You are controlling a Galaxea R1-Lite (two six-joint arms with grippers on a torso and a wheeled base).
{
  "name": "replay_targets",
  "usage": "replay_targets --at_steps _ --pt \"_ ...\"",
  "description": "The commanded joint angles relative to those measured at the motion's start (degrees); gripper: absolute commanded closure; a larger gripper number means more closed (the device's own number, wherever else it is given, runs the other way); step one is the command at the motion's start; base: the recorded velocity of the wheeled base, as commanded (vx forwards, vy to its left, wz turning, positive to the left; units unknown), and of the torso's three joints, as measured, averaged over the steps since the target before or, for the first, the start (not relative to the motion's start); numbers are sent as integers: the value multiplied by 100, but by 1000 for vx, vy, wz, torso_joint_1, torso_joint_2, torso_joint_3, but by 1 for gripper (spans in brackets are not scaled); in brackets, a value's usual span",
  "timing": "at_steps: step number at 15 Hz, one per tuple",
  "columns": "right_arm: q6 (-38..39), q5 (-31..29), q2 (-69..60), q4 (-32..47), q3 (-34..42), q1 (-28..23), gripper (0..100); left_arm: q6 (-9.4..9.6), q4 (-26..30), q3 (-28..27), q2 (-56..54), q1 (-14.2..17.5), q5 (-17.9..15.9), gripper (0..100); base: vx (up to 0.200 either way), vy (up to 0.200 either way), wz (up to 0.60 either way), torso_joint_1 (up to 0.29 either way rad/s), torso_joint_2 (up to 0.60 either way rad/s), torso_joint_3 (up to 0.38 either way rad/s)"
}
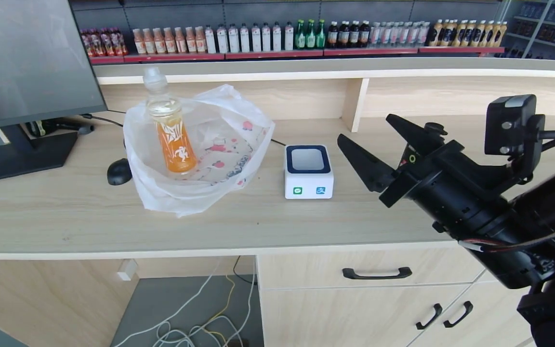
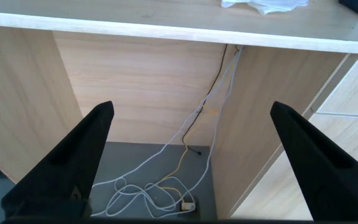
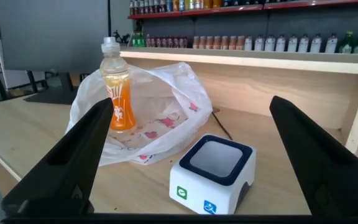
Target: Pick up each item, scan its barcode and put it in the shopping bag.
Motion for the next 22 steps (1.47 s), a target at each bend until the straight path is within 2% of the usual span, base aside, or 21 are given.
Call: replay_targets --at_steps 1,11,14,16,18,20,22 --pt "-3 -9 18 14 -84 -12 0 -17 0 0 0 0 0 0 0 -200 0 -7 2 -2" --pt "-3 -18 44 -13 171 5 0 -17 0 0 0 0 0 0 0 -200 0 7 4 2" --pt "32 0 53 5 356 5 0 36 0 0 0 -9 0 0 0 0 0 0 0 0" --pt "128 -9 62 -13 822 172 0 36 0 0 0 0 0 0 0 0 0 0 0 0" --pt "146 -316 97 23 874 181 0 36 0 0 0 0 0 0 0 0 0 0 0 0" --pt "128 -519 159 225 760 199 0 36 0 0 0 0 0 0 0 0 0 0 0 0" --pt "93 -844 290 822 259 190 0 36 0 0 0 0 0 0 0 0 0 0 0 0"
